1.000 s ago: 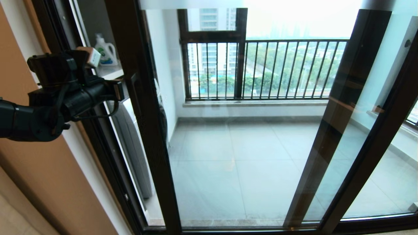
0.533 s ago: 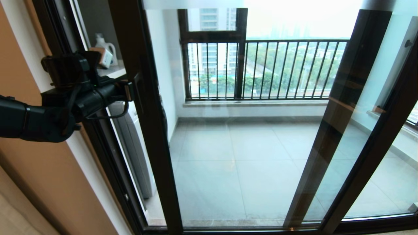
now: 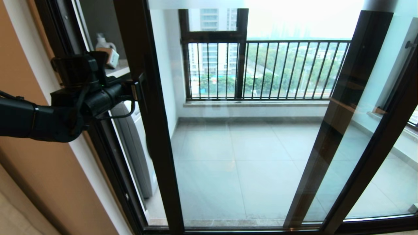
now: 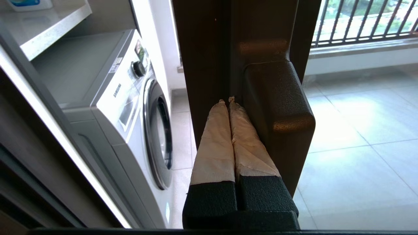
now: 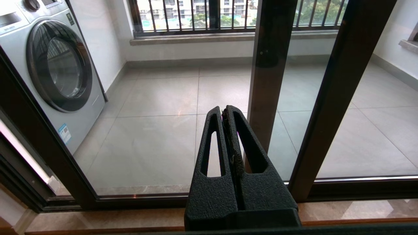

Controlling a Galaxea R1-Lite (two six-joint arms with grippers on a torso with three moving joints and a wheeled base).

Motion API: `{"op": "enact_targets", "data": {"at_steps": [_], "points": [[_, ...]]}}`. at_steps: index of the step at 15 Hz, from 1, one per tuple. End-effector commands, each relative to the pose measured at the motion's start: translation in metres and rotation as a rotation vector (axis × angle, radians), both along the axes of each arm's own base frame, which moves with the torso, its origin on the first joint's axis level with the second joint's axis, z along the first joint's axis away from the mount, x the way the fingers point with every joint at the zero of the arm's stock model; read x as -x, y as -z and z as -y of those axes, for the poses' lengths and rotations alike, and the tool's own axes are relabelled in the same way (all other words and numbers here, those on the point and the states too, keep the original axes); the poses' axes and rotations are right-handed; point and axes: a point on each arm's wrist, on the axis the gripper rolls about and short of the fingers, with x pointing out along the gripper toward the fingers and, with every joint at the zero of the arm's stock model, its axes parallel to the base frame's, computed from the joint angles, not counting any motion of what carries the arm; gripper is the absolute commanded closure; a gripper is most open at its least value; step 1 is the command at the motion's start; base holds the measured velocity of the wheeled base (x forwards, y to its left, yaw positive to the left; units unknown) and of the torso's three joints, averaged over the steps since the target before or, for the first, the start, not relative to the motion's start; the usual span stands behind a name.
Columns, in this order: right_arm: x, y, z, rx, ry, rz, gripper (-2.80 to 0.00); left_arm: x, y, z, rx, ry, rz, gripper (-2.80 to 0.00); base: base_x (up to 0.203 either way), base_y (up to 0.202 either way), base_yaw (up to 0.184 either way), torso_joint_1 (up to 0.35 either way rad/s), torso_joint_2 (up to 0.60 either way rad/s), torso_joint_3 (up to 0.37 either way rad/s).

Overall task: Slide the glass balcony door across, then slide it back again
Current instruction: Open the slid door

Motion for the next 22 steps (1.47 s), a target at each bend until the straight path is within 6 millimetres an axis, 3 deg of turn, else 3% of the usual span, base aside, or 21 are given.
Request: {"op": "enact_targets", "data": {"at_steps": [1,6,10,22], "points": [[-0.001,0.003,0.0,0.001,0.0,-0.007,0.0,0.0,0.003,0.009,-0.003,0.03,-0.005,0.0,0.0,0.0,0.0,0.0,0.0,0.0],[-0.001,0.003,0.0,0.001,0.0,-0.007,0.0,-0.002,0.006,0.023,-0.004,0.047,-0.01,0.0,0.0,0.0,0.0,0.0,0.0,0.0],[-0.001,0.003,0.0,0.001,0.0,-0.007,0.0,-0.017,0.003,0.049,0.01,-0.024,0.028,0.0,0.0,0.0,0.0,0.0,0.0,0.0],[-0.001,0.003,0.0,0.001,0.0,-0.007,0.0,-0.011,0.0,0.1,-0.044,0.068,0.071,0.0,0.0,0.0,0.0,0.0,0.0,0.0]]}}
